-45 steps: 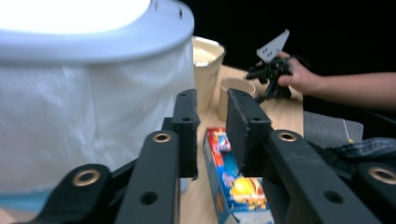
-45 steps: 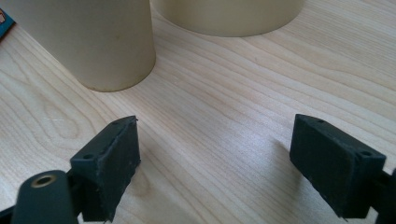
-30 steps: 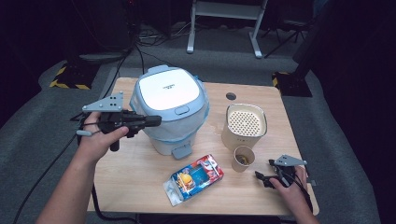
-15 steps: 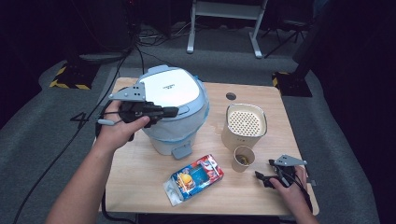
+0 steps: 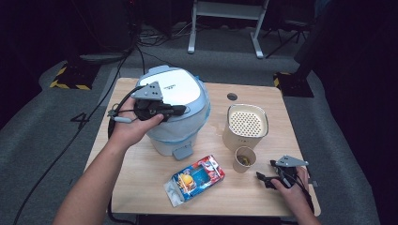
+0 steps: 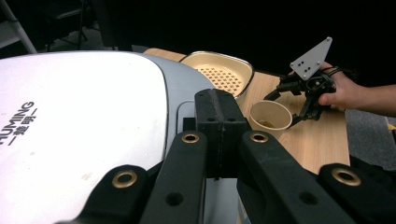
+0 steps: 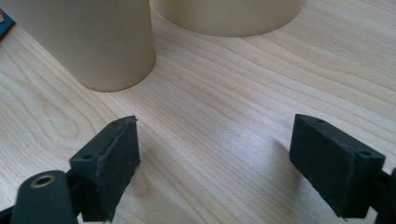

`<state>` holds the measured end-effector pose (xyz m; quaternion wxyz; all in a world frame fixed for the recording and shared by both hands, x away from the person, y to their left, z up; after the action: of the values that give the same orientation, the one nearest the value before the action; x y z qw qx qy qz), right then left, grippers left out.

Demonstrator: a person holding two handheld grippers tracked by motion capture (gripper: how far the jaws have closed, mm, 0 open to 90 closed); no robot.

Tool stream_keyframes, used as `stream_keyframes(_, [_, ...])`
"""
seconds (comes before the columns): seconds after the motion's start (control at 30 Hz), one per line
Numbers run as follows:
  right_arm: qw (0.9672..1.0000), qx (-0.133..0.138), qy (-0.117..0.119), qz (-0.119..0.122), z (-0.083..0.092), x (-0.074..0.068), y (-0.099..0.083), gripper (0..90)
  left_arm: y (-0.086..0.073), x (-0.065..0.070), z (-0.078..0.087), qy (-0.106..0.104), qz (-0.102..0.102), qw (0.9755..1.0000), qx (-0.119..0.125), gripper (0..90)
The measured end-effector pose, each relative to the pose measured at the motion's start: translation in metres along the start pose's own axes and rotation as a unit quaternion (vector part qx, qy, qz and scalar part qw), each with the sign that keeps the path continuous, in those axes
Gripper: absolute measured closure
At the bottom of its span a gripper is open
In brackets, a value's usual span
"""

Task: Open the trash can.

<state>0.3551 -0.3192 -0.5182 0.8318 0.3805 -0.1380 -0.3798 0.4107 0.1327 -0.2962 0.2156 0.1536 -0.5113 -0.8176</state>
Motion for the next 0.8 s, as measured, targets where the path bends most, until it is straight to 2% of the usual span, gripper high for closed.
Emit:
stream_keyframes(0.1, [1.0,0.0,0.0,0.0,0.0,0.0,0.0,16.1,0.0001,-0.0008,-0.0001,0.008,0.0,1.0,0.002,90.0])
stream_keyframes(0.27, [1.0,0.0,0.0,0.0,0.0,0.0,0.0,16.1,-0.0002,-0.0028,-0.002,0.01,0.001,0.9999,0.007,90.0])
stream_keyframes(0.57, [1.0,0.0,0.0,0.0,0.0,0.0,0.0,16.1,0.0014,-0.001,-0.002,0.021,-0.002,0.9998,-0.001,90.0])
stream_keyframes(0.8, [1.0,0.0,0.0,0.0,0.0,-0.0001,0.0,16.1,0.0048,0.0044,-0.0027,0.038,-0.021,0.9989,-0.019,90.0])
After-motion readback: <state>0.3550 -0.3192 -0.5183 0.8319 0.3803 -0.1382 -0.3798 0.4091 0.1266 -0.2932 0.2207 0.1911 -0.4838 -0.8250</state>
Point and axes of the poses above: each handheld gripper's, and its own axes: z roughly backward along the jaws, y roughly out of its top, x roughly to its right, the point moved 2 cm from there along -z, roughly forward along the jaws, and after that the axes turned 6 degrees about y, right-handed, at the moved point
